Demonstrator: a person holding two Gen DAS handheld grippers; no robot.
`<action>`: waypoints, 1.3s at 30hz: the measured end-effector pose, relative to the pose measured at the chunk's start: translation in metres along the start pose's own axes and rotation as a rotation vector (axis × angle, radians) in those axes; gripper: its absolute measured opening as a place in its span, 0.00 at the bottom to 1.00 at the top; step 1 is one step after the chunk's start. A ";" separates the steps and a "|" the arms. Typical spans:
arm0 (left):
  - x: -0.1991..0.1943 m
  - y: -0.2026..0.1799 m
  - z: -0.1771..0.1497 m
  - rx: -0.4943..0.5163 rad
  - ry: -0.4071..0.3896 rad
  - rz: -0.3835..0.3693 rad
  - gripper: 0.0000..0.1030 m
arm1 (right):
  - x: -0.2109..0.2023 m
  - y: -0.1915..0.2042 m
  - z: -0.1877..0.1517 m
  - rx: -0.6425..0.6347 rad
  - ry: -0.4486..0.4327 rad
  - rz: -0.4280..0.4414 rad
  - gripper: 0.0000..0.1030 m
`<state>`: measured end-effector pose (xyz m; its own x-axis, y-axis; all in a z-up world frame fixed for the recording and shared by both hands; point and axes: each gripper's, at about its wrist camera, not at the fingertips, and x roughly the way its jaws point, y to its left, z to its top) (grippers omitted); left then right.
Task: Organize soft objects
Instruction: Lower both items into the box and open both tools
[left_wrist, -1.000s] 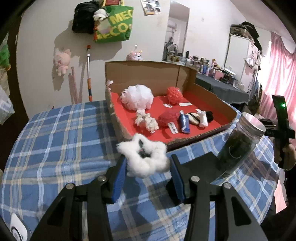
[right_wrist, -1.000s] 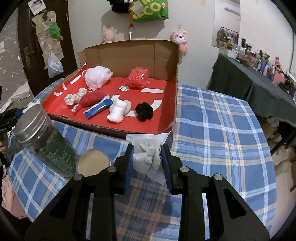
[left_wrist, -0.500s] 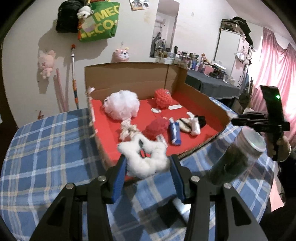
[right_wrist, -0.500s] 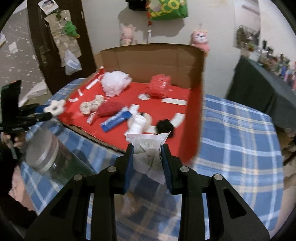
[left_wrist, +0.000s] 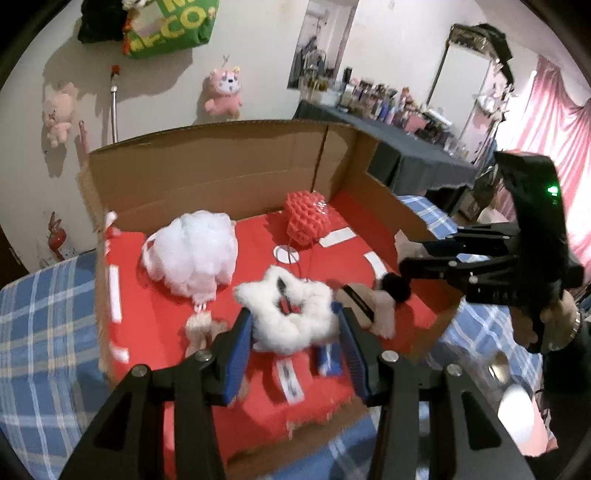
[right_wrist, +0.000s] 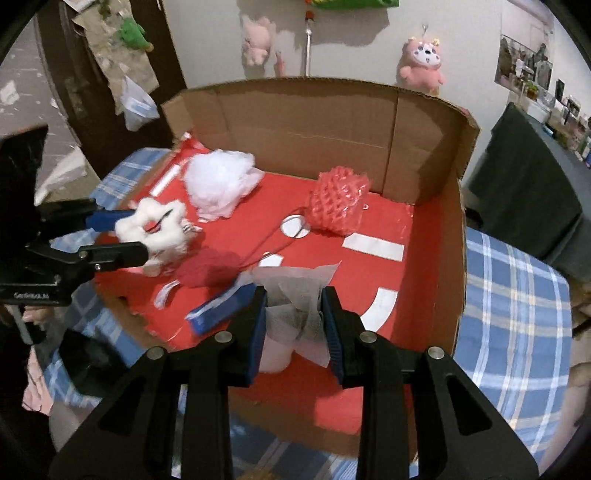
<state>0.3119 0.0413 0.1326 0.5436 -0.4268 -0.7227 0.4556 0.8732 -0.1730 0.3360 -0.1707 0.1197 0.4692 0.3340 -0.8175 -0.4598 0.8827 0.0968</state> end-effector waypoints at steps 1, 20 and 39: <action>0.007 -0.001 0.005 0.001 0.014 0.011 0.47 | 0.005 -0.002 0.003 0.003 0.014 -0.006 0.27; 0.104 0.006 0.047 0.038 0.255 0.204 0.48 | 0.077 -0.032 0.030 0.040 0.215 -0.162 0.27; 0.129 0.003 0.044 0.051 0.295 0.247 0.49 | 0.099 -0.033 0.032 0.044 0.256 -0.152 0.28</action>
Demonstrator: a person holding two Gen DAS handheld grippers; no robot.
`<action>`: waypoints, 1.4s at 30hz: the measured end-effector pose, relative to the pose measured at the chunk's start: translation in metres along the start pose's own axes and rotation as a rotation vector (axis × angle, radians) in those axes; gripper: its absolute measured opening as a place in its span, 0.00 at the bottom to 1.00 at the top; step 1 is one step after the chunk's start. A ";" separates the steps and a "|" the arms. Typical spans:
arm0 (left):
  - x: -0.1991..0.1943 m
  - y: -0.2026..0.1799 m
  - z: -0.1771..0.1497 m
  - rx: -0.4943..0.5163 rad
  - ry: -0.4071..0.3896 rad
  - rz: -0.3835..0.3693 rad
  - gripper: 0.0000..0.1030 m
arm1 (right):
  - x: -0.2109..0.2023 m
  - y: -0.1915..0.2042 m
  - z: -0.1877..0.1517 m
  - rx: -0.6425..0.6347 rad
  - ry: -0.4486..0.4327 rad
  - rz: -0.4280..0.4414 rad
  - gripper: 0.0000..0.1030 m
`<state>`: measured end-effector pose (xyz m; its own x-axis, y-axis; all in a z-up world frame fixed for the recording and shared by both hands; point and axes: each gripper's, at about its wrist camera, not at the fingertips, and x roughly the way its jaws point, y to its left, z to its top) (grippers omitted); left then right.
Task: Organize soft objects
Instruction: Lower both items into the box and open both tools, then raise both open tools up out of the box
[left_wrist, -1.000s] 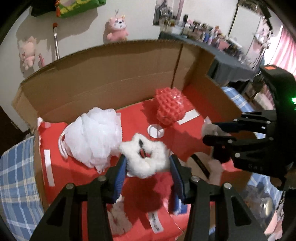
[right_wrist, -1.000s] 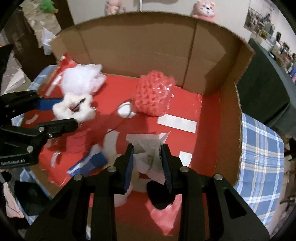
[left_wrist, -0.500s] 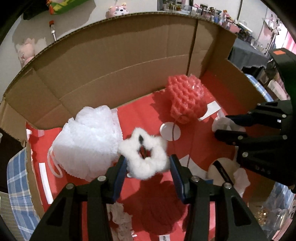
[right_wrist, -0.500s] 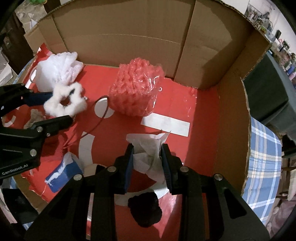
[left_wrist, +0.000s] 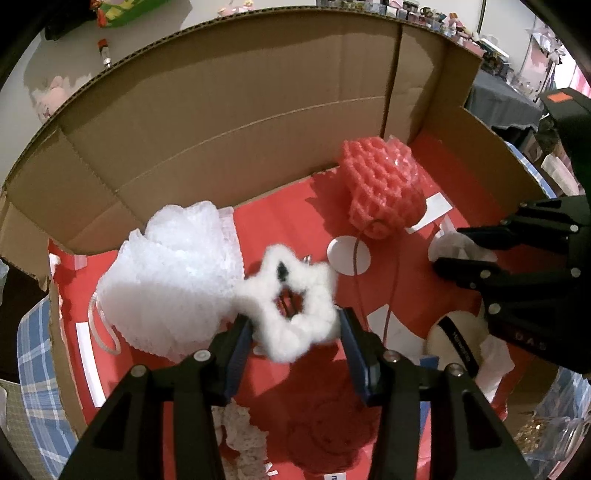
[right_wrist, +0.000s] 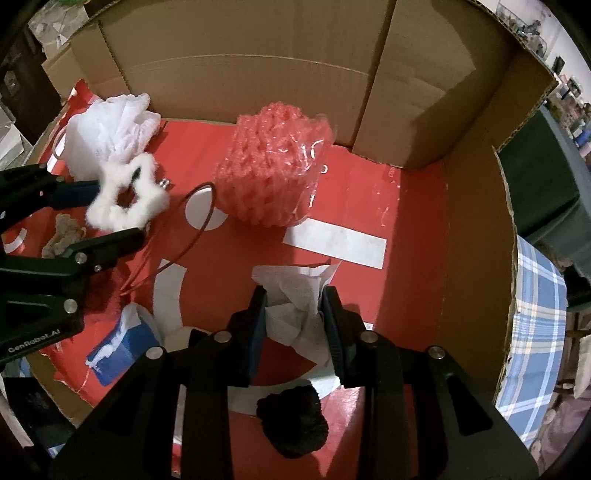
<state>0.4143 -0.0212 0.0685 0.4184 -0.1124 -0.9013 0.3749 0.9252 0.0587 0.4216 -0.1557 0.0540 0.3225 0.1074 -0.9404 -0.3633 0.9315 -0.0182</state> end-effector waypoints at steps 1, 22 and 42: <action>0.001 0.000 0.000 -0.002 0.000 0.000 0.51 | 0.002 -0.001 -0.001 -0.002 0.003 0.004 0.29; -0.068 0.005 -0.032 -0.161 -0.112 -0.024 0.97 | -0.063 0.005 -0.030 0.097 -0.087 0.015 0.76; -0.084 -0.011 -0.101 -0.348 -0.069 -0.036 1.00 | -0.087 0.026 -0.098 0.194 -0.080 0.017 0.77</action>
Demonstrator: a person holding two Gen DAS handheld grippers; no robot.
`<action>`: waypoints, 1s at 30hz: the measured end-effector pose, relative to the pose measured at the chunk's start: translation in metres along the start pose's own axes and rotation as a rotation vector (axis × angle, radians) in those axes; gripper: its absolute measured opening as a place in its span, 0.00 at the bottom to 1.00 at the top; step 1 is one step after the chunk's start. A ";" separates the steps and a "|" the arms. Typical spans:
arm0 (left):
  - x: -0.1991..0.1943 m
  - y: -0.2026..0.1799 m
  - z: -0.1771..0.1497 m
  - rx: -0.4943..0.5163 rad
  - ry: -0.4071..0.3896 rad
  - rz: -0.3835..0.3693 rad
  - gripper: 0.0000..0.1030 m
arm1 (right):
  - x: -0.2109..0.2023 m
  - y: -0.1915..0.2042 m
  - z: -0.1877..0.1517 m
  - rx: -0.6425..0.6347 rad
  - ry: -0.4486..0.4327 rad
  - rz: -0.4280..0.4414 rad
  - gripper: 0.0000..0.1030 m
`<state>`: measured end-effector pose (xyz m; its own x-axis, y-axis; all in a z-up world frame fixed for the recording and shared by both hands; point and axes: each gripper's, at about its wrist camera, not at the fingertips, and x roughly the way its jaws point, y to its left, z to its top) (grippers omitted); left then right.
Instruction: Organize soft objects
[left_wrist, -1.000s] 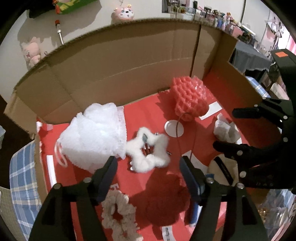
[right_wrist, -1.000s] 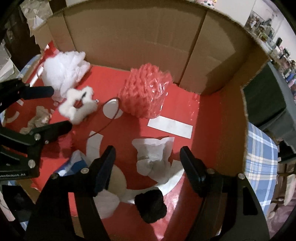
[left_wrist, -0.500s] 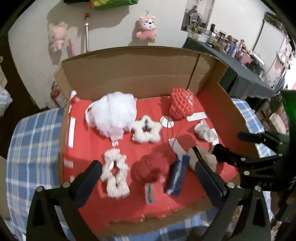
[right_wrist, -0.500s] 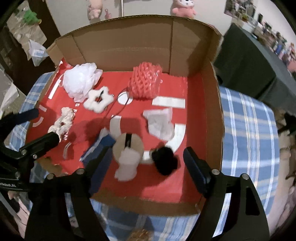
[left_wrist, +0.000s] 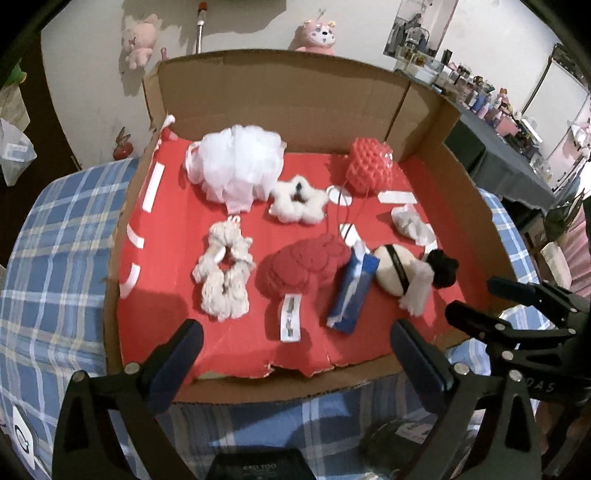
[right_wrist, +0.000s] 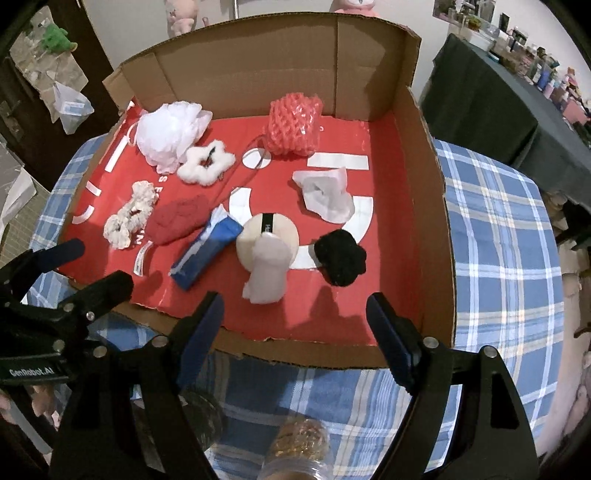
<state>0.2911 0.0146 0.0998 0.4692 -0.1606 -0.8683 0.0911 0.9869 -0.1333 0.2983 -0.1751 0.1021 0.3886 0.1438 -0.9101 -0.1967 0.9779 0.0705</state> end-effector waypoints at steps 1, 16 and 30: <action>0.001 0.000 -0.002 0.001 0.002 0.005 1.00 | 0.001 0.000 -0.001 0.005 0.000 -0.006 0.77; 0.015 0.009 -0.014 -0.033 0.016 0.046 1.00 | 0.014 -0.003 -0.004 0.028 0.018 -0.015 0.77; 0.022 0.010 -0.014 -0.031 0.031 0.051 1.00 | 0.026 -0.003 -0.007 0.025 0.025 -0.027 0.77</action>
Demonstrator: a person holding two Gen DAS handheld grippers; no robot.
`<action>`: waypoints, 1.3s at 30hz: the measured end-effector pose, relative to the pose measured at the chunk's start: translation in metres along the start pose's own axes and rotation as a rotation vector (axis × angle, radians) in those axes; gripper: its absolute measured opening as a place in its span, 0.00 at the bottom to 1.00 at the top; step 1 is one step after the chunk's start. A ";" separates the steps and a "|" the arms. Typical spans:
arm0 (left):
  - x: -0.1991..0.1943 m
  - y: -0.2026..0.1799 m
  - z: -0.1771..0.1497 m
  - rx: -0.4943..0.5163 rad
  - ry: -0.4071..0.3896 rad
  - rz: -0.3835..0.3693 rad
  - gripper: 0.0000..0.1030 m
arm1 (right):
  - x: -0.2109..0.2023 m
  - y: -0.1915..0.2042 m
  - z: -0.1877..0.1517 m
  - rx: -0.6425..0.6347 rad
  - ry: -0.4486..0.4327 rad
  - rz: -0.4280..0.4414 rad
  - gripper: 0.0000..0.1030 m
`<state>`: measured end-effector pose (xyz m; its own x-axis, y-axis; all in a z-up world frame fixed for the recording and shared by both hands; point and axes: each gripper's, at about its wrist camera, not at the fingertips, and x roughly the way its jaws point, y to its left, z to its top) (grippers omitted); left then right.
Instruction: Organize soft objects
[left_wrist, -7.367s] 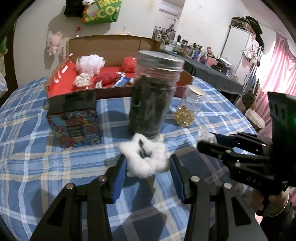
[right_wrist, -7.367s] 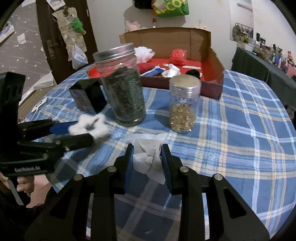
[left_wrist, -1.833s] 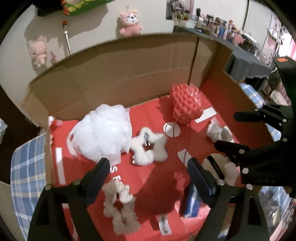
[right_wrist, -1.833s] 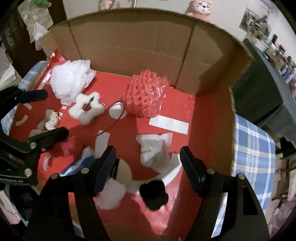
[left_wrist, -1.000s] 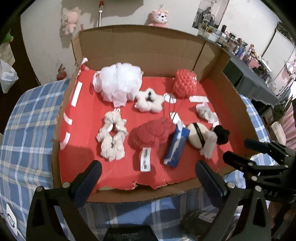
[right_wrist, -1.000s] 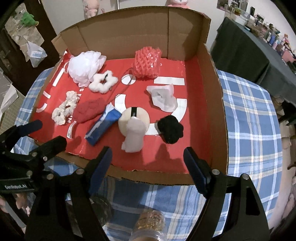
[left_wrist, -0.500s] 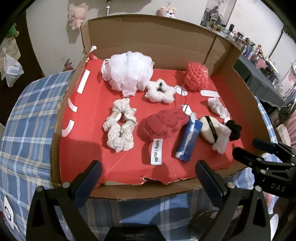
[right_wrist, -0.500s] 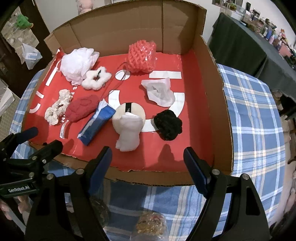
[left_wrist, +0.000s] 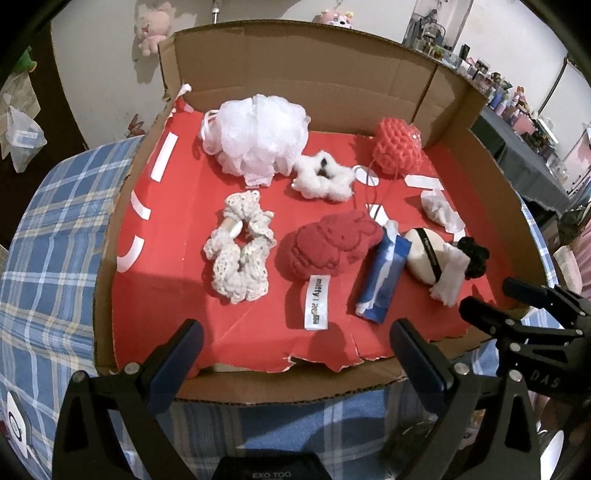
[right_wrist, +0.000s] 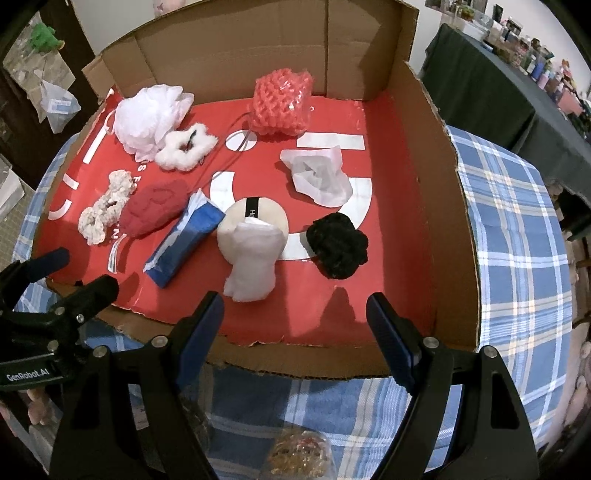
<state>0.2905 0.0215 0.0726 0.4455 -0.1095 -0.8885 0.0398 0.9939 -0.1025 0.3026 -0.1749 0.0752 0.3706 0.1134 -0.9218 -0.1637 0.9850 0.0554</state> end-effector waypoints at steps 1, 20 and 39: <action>0.000 0.000 0.000 0.002 0.001 0.002 1.00 | 0.000 -0.001 0.000 0.003 0.002 0.001 0.77; 0.006 0.000 0.001 -0.009 0.020 0.050 0.99 | 0.002 -0.002 -0.001 0.006 -0.005 0.000 0.77; 0.007 0.003 0.001 -0.032 0.031 0.048 0.99 | 0.002 -0.001 -0.001 0.006 -0.007 0.001 0.77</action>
<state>0.2949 0.0241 0.0667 0.4184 -0.0620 -0.9062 -0.0096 0.9973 -0.0727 0.3026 -0.1760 0.0731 0.3765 0.1149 -0.9193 -0.1580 0.9857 0.0585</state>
